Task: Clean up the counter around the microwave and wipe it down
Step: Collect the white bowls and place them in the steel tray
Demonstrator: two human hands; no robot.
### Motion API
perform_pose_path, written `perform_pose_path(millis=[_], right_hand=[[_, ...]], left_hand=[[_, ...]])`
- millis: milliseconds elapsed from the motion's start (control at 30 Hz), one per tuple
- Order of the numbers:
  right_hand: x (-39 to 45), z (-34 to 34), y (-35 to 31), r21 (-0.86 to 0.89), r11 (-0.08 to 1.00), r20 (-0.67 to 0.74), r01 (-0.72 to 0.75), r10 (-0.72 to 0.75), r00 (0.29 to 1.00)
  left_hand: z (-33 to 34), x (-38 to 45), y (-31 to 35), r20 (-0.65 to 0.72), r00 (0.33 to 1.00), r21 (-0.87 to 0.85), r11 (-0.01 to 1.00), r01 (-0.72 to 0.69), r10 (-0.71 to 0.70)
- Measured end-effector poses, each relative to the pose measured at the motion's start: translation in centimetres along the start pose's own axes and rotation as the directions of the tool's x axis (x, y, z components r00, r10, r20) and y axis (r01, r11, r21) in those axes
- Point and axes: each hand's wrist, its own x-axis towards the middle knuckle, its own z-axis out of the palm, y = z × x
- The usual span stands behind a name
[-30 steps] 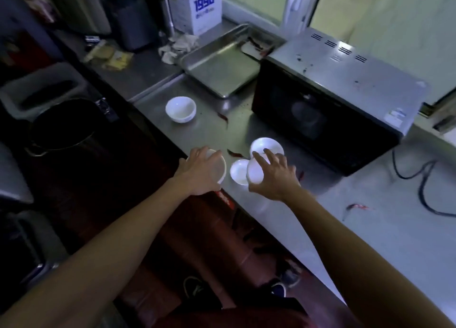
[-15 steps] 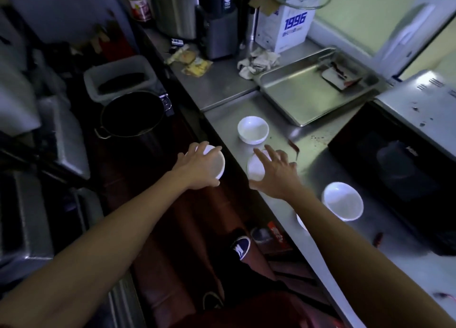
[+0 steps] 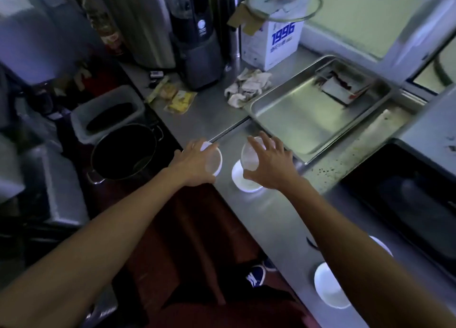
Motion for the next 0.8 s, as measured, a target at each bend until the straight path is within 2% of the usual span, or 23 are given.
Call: perform_pose_path(millis=[233, 400, 533, 667, 800], right_hand=[[3.2, -1.0, 6.5, 0.039, 0.976, -0.003, -0.215, 0.216, 0.976], [6.2, -1.0, 9.1, 0.049, 0.926, -0.008, -0.374, 0.374, 0.927], [9.7, -0.9, 10.2, 0.021, 0.861, 0.001, -0.508, 0.508, 0.861], [12.8, -0.9, 10.4, 0.030, 0.774, 0.028, -0.633, 0.632, 0.774], [14.3, -0.5, 10.9, 0.052, 0.701, 0.067, -0.711, 0.708, 0.703]], left_hand=[[-2.9, 10.5, 4.7, 0.082, 0.983, 0.009, 0.986, -0.168, 0.166], [-4.6, 18.0, 6.7, 0.039, 0.939, 0.040, 0.939, -0.342, 0.341], [-4.8, 24.8, 7.5, 0.039, 0.870, 0.047, 0.868, -0.494, 0.492], [-4.7, 30.7, 8.3, 0.140, 0.805, 0.097, 0.801, -0.591, 0.577], [-4.7, 34.6, 9.4, 0.180, 0.720, 0.151, 0.704, -0.694, 0.671]])
